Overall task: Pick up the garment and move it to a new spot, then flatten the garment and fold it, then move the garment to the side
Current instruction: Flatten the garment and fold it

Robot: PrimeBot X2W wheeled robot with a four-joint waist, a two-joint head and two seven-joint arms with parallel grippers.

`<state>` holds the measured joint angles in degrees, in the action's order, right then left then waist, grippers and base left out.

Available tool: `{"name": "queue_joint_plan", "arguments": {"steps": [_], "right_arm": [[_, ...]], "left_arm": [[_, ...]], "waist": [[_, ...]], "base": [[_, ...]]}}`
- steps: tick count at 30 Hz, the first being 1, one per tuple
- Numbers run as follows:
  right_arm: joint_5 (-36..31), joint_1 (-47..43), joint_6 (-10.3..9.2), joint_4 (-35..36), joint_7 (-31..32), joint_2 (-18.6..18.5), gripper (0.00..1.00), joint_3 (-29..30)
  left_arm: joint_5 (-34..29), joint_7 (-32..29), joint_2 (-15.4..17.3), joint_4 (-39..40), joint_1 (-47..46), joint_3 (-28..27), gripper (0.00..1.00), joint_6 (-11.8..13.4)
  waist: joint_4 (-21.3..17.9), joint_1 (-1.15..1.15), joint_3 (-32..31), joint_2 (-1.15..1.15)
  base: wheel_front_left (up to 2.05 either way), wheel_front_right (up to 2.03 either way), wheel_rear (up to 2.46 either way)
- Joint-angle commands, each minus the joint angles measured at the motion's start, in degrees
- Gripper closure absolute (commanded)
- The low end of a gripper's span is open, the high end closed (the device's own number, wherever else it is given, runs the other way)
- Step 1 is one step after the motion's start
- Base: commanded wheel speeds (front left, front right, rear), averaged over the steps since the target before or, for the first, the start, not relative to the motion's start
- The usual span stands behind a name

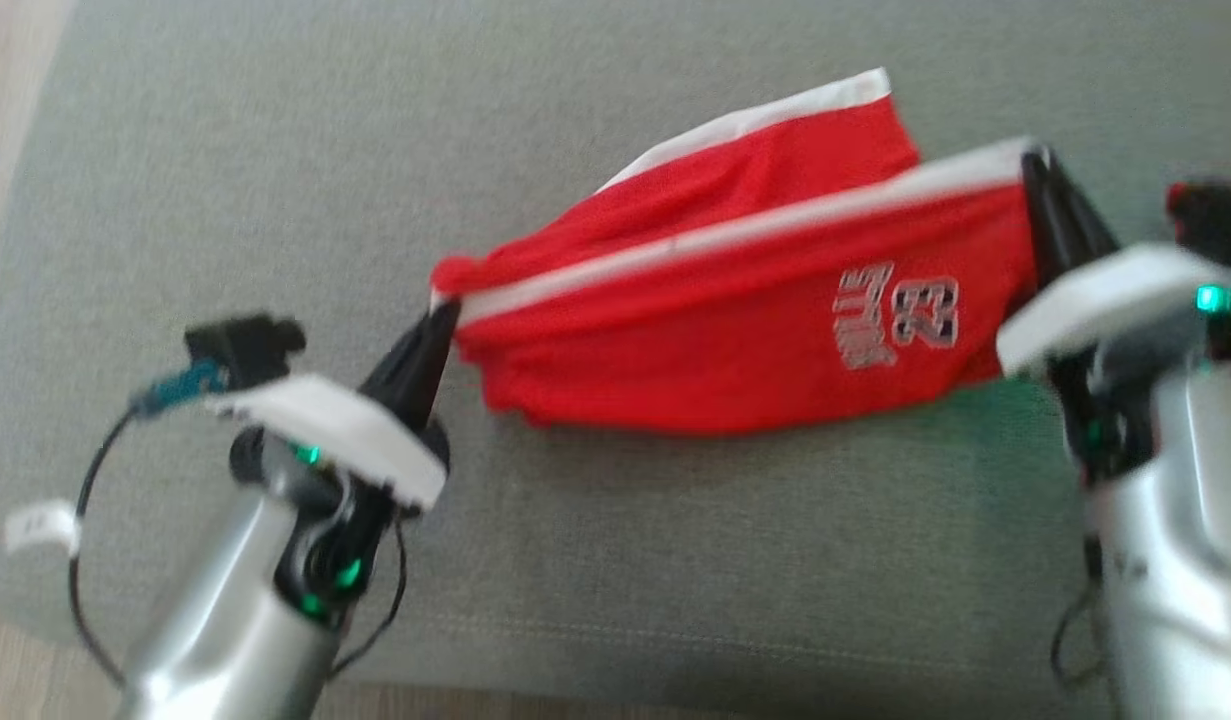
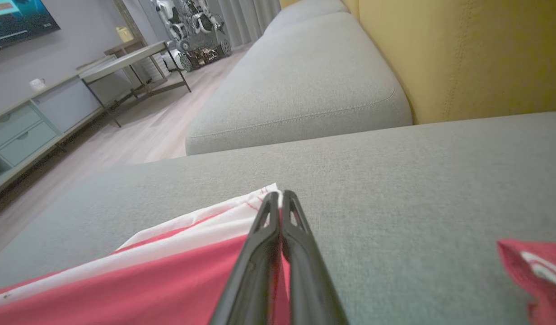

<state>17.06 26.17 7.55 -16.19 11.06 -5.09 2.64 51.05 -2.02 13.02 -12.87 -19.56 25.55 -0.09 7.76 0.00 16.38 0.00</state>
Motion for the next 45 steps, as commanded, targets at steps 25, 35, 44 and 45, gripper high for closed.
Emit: {"name": "queue_joint_plan", "arguments": {"steps": [25,35,44,45], "right_arm": [[3.9,25.8,-0.06,-34.3,-22.7,-1.9,0.00,-15.7],[-2.3,19.8,-0.06,-28.8,-25.8,-1.6,0.00,-14.6],[-7.7,6.9,-0.06,-15.5,-24.7,0.2,0.00,-9.1],[-8.0,5.5,-0.06,-14.1,-24.1,0.4,0.00,-8.8]], "left_arm": [[1.7,8.9,-4.5,-25.8,-19.0,0.5,0.00,-7.2],[-5.4,16.8,-1.9,-21.8,-14.0,-1.9,0.00,-3.7],[-21.5,17.0,0.2,-4.7,-4.4,-9.3,0.00,3.0],[-23.1,17.0,0.2,-3.4,-3.3,-9.6,0.00,3.5]], "waist": [[2.4,0.00,6.3,0.00],[0.1,0.00,1.9,0.00],[-1.7,0.00,-1.6,0.00],[-1.9,0.00,-1.9,0.00]], "base": [[0.00,0.00,0.00],[0.00,0.00,0.00],[0.00,0.00,0.00],[0.00,0.00,0.00]]}}
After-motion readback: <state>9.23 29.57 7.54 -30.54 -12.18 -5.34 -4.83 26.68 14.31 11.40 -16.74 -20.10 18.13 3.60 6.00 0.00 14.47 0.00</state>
